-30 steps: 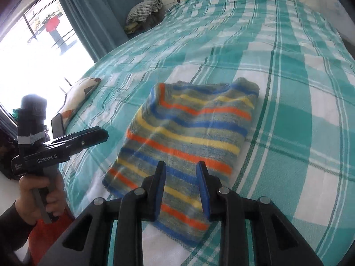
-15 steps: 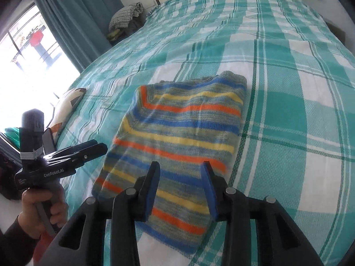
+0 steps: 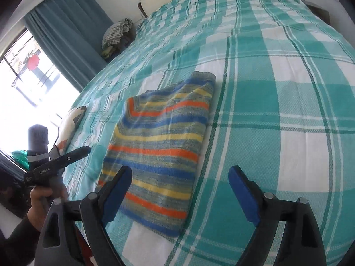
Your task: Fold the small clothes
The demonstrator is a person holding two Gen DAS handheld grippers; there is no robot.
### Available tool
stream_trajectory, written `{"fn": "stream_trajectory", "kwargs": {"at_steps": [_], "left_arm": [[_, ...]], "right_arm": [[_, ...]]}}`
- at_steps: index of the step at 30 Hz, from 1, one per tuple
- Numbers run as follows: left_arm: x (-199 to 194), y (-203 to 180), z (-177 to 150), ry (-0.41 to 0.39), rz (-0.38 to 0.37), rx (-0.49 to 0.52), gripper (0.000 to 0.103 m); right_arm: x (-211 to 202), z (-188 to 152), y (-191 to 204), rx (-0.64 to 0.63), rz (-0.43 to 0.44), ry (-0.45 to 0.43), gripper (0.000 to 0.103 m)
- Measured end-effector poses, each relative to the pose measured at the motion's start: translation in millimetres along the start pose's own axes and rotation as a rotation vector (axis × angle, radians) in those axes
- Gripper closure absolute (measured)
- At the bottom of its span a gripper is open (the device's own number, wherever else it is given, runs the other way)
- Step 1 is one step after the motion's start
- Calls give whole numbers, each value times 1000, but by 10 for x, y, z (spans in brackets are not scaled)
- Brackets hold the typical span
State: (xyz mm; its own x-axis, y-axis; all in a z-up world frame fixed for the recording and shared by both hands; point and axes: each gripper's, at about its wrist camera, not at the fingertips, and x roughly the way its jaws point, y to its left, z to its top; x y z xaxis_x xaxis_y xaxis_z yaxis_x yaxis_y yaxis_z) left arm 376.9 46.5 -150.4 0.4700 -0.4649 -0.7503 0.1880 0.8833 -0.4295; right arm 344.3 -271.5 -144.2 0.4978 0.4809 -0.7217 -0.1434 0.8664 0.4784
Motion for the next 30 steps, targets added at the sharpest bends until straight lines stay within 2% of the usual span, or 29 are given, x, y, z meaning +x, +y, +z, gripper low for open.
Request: {"fn": "stream_trajectory", "kwargs": {"at_steps": [1,3,4,5,6,7,9,13,15,16,18,19,20,21,22,23,27,29,30], "left_arm": [[159,22,55,36,-18,-22,6],[444,8,113,99,-43,-46,22],[540,-40,128,117,-30,-34,49],[599,-112,137,122,-11,-7,74],[612,-177,148,117,20,13,78],[583,-227,155,104,35,20,83],[417,-327,178,61,21,35,85],[8,-638,274,-19,-30,100,86],[-132,-814,352,-57,-50,132,86],[-158,-895,398,-69,-54,144,85],[-88,-993,441,-64,-20,160,72],[7,-1011,425,-49,22,168,47],[107,-991,371,-38,80,173,28],[171,-946,283,-26,135,172,28],[191,-884,160,-10,179,175,28],[180,-837,23,0,214,185,28],[-232,-857,-576,-50,375,268,25],[-500,-957,-798,-98,433,287,7],[-650,-1028,-886,-129,460,291,3]], "right_arm": [[126,92,-86,55,41,12,15],[435,209,-140,123,94,36,15],[615,227,-137,131,106,67,20],[773,224,-110,132,105,89,41],[878,215,-37,108,75,94,53],[929,203,80,53,6,90,66],[886,215,300,-41,-87,66,78],[385,266,699,-181,-112,-51,80],[115,328,795,-207,-103,-104,80],[6,363,812,-208,-102,-128,80],[-144,454,741,-189,-108,-149,80],[-162,504,651,-169,-113,-145,79],[-161,529,542,-144,-128,-135,72],[-156,523,413,-122,-158,-119,64],[-139,490,284,-108,-216,-92,35],[-138,423,156,-94,-284,-60,15],[-449,-97,-167,-112,-402,4,14],[-650,-380,-193,-145,-458,11,9],[-752,-506,-188,-157,-471,11,7]]}}
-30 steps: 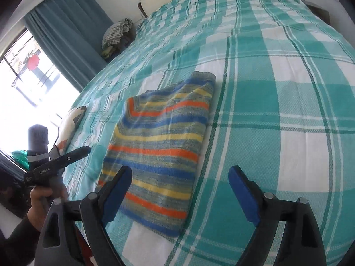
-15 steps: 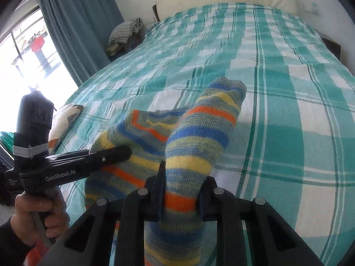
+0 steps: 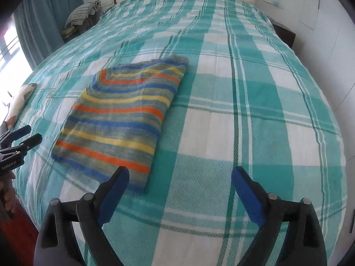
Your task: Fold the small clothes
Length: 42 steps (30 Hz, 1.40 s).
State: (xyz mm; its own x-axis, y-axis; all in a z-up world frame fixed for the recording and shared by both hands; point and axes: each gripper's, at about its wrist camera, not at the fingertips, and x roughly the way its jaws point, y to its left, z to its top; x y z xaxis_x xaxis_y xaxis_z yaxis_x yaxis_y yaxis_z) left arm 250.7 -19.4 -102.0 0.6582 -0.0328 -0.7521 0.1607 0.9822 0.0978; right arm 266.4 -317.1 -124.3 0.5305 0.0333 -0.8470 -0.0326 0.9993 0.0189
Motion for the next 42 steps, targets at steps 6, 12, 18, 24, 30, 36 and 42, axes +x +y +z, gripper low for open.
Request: {"fn": "stream_trajectory", "kwargs": {"at_steps": [6,12,18,24,30,36,42], "left_arm": [[-805,-63,68,-64,100,-22,1],[-1242,-188,139,-104,195,5,1],[-1487,-331,47,-68,152,-37,1],[-1651,-499,-53,-80,141,-40,1],[-1782,-608,-187,-44,178,-6,1],[-1896,-621,-462,11,126,-14,1],[-1904,-641,-663,88,71,7,1]], "right_arm": [[-712,-396,92,-17,27,-75,6],[-1370,-437,271,-66,59,-169,2],[-1698,-524,406,-104,62,-175,2],[-1838,-663,481,-104,42,-166,1],[-1942,-772,491,-39,76,-142,1],[-2091,-1011,645,-77,93,-102,1],[-2235,-1223,702,-114,79,-74,1]]}}
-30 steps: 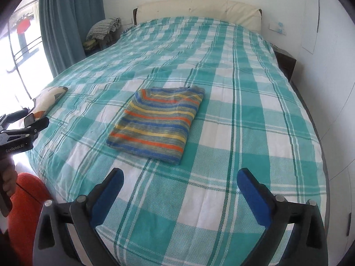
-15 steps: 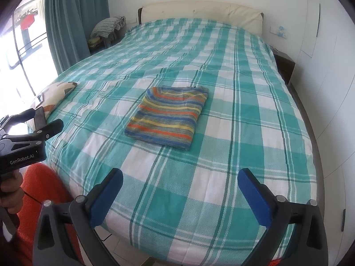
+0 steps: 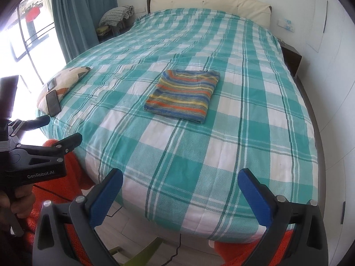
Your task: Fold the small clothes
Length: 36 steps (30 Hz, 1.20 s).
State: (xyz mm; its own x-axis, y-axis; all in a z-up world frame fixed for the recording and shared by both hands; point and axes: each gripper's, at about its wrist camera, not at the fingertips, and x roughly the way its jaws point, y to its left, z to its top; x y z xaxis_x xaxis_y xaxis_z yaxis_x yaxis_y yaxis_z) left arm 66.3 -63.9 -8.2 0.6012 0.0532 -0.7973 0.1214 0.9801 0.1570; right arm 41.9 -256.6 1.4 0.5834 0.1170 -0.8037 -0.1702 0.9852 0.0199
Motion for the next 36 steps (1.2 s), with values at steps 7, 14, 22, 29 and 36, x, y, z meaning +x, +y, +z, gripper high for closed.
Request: {"fn": "stream_trajectory", "kwargs": {"at_steps": [7,14,22,29,36], "left_arm": [[-250,-29,-109,-29,16,38,1],[-457,95,-155,-17,27,3,1],[-531,117,-233,-14,22,9,1],[-577,158,-248,-6,10,7,1],[-598,141,-236,-6,10,12,1]], "right_arm": [[-154,-51,57,7,-28,-1,1],[-358,-54,140,15,-8,-13,1],[-602,-143,197,26,-9,-7,1],[-664,-125,254,3,-49,-5,1],[-564,-129,227,12,-54,11,1]]}}
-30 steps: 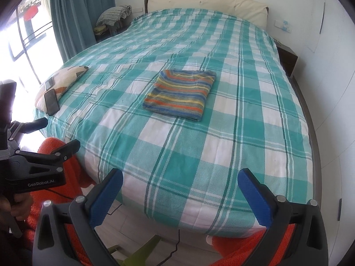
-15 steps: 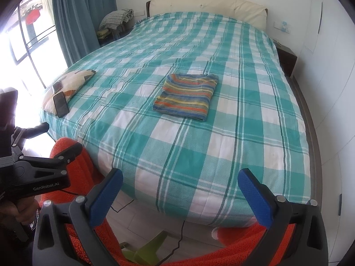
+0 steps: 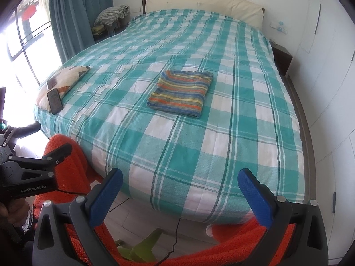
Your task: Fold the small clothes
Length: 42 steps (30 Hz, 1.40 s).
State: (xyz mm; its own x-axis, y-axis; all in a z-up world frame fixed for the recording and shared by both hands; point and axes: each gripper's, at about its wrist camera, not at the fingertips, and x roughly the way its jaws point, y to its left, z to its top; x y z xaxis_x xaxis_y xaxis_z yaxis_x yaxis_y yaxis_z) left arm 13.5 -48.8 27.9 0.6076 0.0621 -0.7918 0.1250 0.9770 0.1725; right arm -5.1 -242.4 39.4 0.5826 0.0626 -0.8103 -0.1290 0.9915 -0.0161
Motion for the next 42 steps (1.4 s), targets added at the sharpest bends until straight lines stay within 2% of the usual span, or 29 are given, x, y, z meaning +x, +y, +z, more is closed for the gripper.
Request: {"fn": "stream_trajectory", "kwargs": {"at_steps": [8,23,32,37,42], "left_arm": [[18,-11,1,5,-1,2,1],[54,0,-8,6,1,2,1],[35,98,164,-28,13,-13,1],[40,85,173,-21,14,-12,1],[49,41,157,-11,3,-5,1]], "right_arm": [[-44,0,-20,12,26,-21,1],[11,12,8,-7,4,-11,1],[-59,114,-21,-2,-59,-31,1],[-104,121,-60,7,-100,-42,1],[-87,104,-91,15,-100,-39,1]]}}
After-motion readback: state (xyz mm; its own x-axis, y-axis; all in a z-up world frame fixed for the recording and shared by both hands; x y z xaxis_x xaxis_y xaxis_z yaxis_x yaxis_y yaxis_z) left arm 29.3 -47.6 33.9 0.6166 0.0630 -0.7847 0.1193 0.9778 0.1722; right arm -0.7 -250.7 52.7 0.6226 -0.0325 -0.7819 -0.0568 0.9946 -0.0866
